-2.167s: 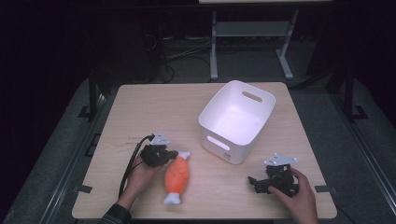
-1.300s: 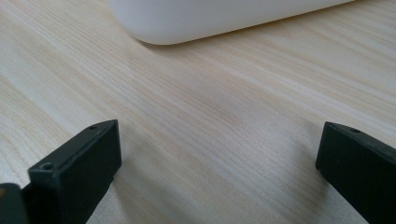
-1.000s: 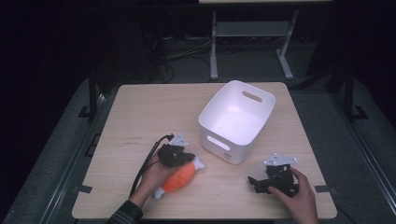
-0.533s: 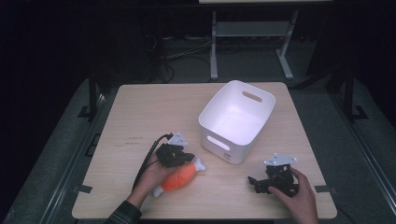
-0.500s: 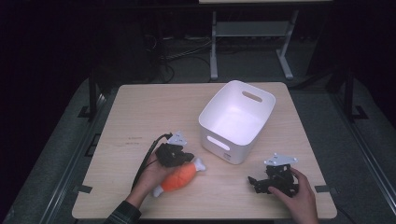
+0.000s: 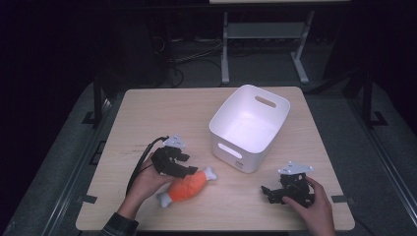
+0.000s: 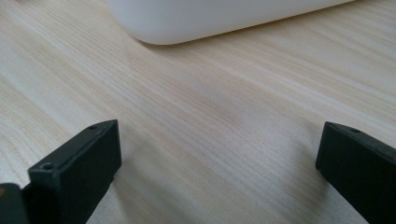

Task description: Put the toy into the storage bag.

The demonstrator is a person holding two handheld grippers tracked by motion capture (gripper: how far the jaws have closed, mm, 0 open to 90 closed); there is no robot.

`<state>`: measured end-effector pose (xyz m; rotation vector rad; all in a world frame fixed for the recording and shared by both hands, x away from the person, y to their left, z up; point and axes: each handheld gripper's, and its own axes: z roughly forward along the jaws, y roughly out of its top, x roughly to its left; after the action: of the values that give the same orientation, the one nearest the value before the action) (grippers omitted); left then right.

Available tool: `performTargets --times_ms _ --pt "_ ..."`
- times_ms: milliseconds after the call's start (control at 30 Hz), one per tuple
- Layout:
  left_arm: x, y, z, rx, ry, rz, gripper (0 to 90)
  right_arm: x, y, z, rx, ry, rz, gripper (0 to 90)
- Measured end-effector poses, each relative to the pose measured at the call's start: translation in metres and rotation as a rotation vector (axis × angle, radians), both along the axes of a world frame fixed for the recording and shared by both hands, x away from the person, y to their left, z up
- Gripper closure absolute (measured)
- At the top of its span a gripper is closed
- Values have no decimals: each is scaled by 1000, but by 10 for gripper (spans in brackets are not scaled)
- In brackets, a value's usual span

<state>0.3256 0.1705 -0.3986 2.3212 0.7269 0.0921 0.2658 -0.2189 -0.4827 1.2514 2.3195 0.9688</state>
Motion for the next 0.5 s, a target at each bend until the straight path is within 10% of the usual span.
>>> performTargets --times_ms 500 --pt "-15 5 2 92 55 -12 129 0 0 0 -1 0 0 0"
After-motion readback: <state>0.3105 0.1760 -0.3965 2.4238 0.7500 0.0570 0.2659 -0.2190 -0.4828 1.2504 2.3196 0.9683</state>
